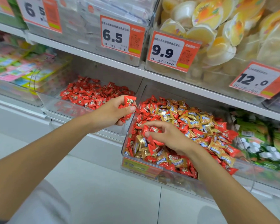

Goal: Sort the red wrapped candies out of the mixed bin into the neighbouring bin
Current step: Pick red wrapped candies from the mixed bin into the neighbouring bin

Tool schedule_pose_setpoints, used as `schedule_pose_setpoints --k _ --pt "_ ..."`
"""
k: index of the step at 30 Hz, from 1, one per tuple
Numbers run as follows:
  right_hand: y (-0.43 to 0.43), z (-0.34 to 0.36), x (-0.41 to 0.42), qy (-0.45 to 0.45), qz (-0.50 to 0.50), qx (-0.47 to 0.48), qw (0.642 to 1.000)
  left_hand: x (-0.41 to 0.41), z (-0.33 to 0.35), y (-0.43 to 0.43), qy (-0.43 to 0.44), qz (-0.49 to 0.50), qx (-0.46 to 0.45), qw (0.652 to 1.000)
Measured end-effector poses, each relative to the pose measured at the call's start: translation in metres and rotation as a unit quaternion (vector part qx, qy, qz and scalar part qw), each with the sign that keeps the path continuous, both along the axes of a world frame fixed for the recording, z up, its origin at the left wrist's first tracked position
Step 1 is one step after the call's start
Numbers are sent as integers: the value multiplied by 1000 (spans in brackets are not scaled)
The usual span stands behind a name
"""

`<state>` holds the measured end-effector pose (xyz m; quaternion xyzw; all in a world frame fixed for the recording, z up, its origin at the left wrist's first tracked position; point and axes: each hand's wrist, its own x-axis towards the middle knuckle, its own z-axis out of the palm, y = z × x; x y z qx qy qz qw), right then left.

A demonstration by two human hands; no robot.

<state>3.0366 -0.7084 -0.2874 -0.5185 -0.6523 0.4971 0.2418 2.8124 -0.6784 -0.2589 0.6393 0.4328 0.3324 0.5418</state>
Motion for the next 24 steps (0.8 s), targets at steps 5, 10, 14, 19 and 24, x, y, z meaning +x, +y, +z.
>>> schedule_pose_setpoints --k 5,10,14,19,24 --pt "1 10 2 -66 -78 86 991 1 1 1 5 21 5 1000" --pt "-7 13 2 -188 -34 126 973 2 3 -5 7 23 8 1000" --pt "-12 17 -1 -122 -77 110 983 -5 4 -10 4 18 15 1000" --pt "-20 28 -1 -104 -60 85 989 -17 2 -14 14 38 13 999" --pt "-26 34 -5 -16 -115 76 990 -25 1 -16 22 49 24 998"
